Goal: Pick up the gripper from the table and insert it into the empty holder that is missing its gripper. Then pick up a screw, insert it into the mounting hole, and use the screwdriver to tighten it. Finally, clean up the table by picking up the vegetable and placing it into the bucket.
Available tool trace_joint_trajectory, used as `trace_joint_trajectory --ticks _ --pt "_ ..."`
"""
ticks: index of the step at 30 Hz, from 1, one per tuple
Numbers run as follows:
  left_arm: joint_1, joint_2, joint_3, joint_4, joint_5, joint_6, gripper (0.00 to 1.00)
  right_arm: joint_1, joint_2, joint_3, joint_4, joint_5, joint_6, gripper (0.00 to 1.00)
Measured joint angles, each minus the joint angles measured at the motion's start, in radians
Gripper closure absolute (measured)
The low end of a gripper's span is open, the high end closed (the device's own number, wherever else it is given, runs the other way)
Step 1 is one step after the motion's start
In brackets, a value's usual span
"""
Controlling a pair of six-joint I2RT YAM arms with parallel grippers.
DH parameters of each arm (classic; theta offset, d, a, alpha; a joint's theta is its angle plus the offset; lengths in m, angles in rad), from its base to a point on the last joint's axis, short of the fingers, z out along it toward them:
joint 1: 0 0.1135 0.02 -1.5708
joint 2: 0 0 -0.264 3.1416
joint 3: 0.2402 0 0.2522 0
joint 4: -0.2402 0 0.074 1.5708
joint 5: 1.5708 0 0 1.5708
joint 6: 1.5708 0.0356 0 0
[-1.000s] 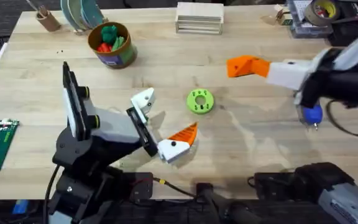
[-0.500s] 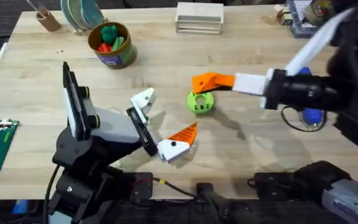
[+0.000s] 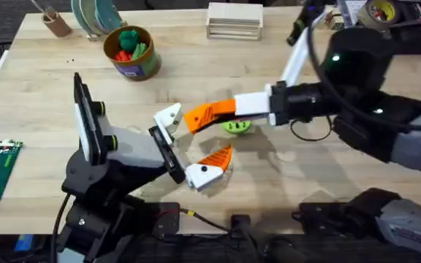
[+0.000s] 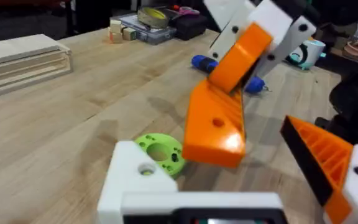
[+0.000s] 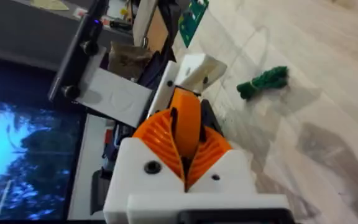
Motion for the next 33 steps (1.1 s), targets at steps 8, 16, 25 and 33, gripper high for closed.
trace_joint_trajectory --ticks 8,16,25,33 --pt "0.0 0.0 0.0 0.0 0.0 0.0 0.008 0.007 0.083 0.0 0.082 -0.026 0.043 0.985" --pt "0.0 0.0 0.0 0.0 0.0 0.0 0.008 0.008 0.134 0.0 0.121 -0.028 0.077 0.986" --pt "0.0 0.0 0.0 0.0 -0.004 0.0 0.008 0.01 0.184 0.0 0.242 -0.029 0.136 0.986" --pt "0.0 0.0 0.0 0.0 -0.007 -0.011 0.007 0.028 0.241 0.0 0.259 -0.028 0.166 0.986"
